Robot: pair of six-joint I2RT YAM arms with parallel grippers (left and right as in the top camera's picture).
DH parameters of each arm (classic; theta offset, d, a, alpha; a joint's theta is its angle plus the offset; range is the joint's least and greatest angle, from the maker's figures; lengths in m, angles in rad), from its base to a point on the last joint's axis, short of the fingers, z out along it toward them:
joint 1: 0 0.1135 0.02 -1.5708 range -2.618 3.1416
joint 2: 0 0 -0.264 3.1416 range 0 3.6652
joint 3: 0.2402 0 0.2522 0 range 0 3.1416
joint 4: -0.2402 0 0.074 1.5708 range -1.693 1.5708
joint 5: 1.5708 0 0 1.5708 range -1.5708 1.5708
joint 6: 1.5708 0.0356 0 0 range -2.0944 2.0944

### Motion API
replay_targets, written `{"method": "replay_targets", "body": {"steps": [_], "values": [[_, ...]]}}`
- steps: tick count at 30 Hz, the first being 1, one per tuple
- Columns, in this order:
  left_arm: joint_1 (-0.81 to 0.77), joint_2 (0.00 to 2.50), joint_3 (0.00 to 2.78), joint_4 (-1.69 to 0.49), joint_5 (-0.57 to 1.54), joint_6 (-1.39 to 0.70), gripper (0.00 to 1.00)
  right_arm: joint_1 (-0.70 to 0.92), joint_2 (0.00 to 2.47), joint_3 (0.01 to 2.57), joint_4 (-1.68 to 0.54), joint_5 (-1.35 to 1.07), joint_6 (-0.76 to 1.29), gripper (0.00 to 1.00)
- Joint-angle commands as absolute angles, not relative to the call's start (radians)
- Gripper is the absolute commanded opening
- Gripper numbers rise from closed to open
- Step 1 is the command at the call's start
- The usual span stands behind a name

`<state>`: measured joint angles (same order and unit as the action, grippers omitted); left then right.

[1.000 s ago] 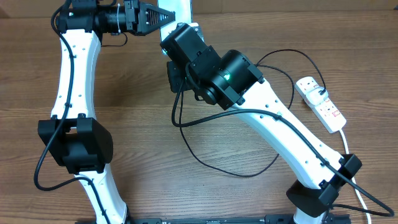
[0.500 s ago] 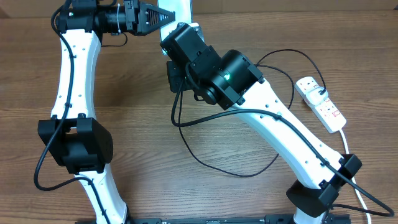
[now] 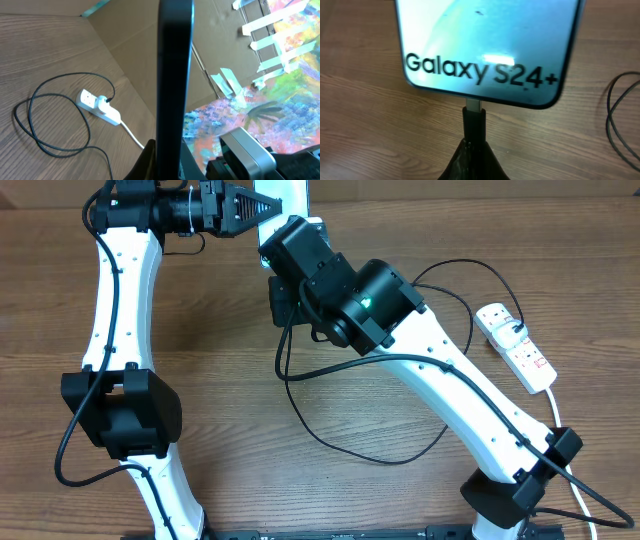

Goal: Plug charger to phone and switch on socket
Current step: 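Insert the USB-C plug into the phone's port with the right gripper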

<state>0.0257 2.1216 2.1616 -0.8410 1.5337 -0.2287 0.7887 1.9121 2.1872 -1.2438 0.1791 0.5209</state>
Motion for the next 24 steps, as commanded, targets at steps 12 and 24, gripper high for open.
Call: {"method": "replay_targets", "body": {"steps": [12,24], "values": [[0.019,2.106,2.177,-0.836,1.581,-0.223,0.04,0.745,1.885,2.219,-1.237,0.098,0.515,0.04],[0.019,2.106,2.177,-0.803,1.581,-0.225,0.04,0.746,1.885,2.219,-1.276,0.028,0.462,0.04]]}}
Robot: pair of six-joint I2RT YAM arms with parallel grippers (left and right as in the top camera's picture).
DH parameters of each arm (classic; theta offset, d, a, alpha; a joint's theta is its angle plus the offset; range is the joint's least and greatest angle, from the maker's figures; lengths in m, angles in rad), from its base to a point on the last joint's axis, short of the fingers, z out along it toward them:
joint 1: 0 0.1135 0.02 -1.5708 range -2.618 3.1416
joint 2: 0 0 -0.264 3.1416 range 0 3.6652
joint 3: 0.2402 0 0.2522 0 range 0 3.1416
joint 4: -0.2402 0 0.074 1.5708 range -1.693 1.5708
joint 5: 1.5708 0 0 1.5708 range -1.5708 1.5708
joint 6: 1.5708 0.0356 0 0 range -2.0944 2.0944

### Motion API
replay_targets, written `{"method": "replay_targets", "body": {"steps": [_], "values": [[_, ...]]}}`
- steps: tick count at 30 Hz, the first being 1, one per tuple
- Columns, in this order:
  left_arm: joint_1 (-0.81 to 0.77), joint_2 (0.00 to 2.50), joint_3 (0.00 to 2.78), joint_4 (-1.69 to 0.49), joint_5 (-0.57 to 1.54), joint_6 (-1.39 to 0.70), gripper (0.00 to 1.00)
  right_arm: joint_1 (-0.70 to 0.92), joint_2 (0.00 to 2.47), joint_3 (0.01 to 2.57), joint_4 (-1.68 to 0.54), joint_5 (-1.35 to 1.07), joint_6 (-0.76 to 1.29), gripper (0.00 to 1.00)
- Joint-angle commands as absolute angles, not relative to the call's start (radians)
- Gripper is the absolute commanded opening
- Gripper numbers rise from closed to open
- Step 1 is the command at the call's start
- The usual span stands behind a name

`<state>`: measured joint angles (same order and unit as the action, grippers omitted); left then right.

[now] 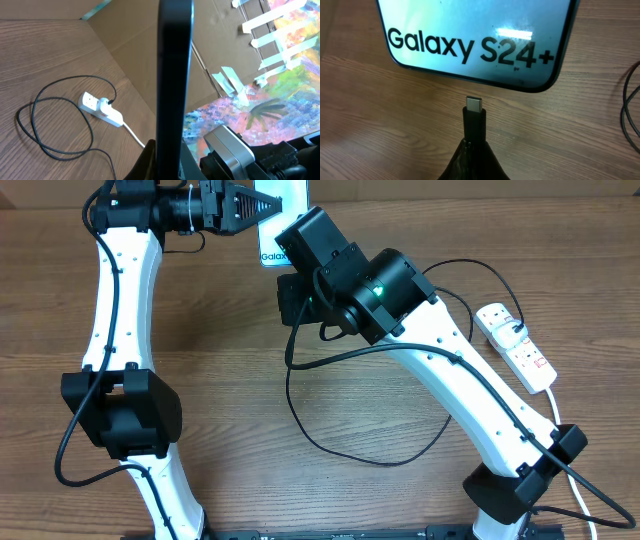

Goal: Plug charger to phone and switch on socket
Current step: 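Insert the USB-C plug into the phone's port with the right gripper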

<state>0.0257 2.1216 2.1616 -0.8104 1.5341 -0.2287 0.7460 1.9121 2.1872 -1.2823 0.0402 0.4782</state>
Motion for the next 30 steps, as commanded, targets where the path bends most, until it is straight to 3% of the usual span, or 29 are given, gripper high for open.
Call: {"method": "replay_targets", "body": {"steps": [1,30], "values": [[0.019,2.106,2.177,-0.803,1.581,-0.225,0.04,0.746,1.885,2.219,-1.271,0.028,0.462,0.04],[0.019,2.106,2.177,-0.808,1.581,-0.225,0.04,0.746,1.885,2.219,-1.229,0.093,0.414,0.04]]}}
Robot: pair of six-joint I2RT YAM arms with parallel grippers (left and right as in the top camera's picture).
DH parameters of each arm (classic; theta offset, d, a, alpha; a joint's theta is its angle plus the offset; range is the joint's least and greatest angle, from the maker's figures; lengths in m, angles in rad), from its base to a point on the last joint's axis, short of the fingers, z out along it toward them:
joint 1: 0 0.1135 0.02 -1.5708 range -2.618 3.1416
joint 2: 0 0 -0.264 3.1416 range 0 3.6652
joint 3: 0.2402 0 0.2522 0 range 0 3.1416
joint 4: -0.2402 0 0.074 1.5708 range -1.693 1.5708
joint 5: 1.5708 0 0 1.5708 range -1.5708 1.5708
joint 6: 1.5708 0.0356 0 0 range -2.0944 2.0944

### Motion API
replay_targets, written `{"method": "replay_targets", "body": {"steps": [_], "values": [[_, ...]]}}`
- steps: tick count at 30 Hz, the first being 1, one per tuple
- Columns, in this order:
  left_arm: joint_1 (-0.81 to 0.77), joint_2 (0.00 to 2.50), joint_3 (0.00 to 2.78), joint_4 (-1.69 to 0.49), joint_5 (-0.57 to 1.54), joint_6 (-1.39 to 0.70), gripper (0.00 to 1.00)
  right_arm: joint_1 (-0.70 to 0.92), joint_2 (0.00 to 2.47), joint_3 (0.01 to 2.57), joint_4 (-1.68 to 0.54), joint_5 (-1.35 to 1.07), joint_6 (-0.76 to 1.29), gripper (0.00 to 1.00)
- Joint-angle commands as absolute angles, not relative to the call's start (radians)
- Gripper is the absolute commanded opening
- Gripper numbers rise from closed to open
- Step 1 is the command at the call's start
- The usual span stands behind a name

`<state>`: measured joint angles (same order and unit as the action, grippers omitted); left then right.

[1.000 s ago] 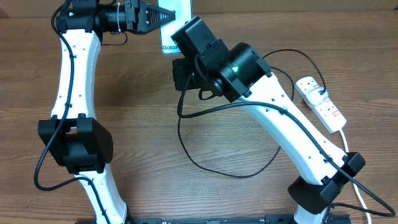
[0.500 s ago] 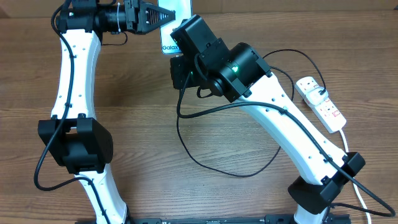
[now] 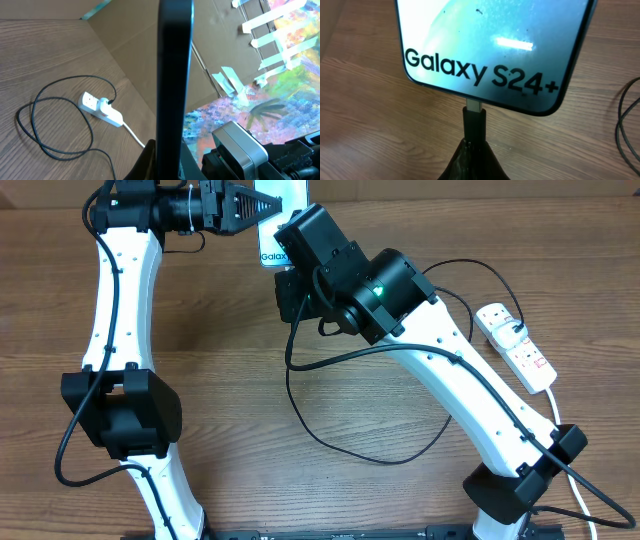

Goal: Plug charger to phone and switch on socket
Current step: 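Insert the USB-C plug into the phone's port with the right gripper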

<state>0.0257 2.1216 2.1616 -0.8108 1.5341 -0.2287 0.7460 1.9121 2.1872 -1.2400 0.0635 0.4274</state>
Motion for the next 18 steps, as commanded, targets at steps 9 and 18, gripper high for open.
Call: {"method": "replay_targets", "body": {"steps": [9,18], "values": [[0.018,2.106,2.177,-0.808,1.581,-0.233,0.04,0.746,1.885,2.219,-1.215,0.092,0.414,0.04],[0.018,2.106,2.177,-0.810,1.581,-0.233,0.04,0.746,1.885,2.219,-1.190,0.092,0.414,0.04]]}}
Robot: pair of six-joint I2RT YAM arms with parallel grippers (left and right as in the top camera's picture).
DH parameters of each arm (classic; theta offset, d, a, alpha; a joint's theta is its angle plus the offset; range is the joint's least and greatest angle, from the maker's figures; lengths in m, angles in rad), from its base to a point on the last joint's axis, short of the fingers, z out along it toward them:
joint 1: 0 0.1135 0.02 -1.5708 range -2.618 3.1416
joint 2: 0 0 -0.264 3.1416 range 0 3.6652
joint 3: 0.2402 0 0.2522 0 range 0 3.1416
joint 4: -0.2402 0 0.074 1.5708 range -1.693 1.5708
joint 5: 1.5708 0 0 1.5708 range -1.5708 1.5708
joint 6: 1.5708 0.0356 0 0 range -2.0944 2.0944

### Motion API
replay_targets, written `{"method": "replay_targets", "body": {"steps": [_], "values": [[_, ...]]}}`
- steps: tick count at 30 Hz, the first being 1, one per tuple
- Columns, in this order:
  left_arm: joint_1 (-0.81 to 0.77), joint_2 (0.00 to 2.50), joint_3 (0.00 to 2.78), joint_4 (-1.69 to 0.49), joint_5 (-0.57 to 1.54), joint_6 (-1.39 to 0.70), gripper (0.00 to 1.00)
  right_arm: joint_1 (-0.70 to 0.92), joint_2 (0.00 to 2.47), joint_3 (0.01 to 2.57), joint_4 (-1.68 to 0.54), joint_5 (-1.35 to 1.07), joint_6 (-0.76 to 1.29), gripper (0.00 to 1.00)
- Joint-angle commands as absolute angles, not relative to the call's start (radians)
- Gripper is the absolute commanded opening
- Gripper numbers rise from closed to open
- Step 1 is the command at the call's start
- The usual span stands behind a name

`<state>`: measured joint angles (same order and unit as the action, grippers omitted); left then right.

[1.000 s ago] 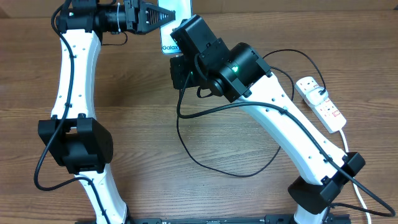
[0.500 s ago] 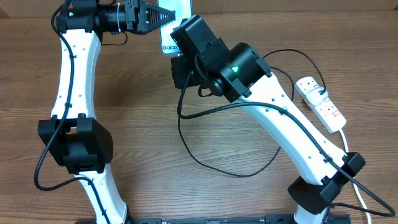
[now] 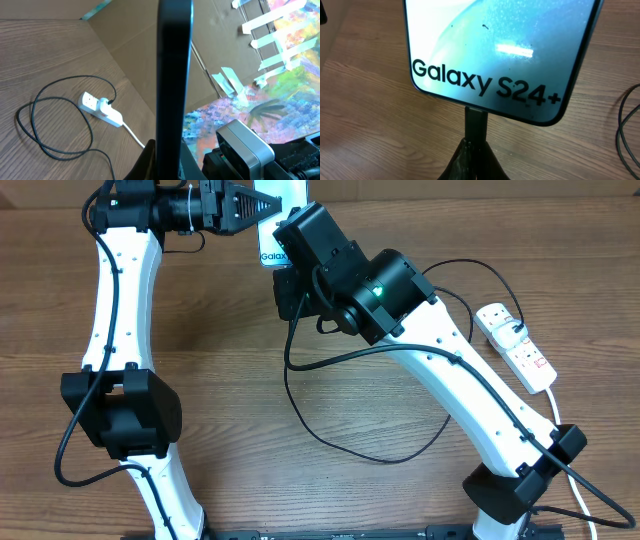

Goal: Plug charger to phone and switch on socket
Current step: 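Insert the USB-C plug into the phone's port with the right gripper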

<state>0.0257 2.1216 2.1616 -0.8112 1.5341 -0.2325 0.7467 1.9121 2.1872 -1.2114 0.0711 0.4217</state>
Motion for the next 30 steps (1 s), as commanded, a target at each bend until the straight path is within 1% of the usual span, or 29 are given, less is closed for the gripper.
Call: {"method": "replay_targets", "body": {"steps": [1,27,30], "values": [[0.018,2.106,2.177,-0.810,1.581,-0.233,0.04,0.746,1.885,2.219,-1.189,0.093,0.414,0.04],[0.012,2.106,2.177,-0.811,1.581,-0.270,0.04,0.745,1.885,2.219,-1.128,0.187,0.414,0.04],[0.012,2.106,2.177,-0.811,1.579,-0.270,0.04,0.745,1.885,2.219,-1.134,0.187,0.414,0.06]]}}
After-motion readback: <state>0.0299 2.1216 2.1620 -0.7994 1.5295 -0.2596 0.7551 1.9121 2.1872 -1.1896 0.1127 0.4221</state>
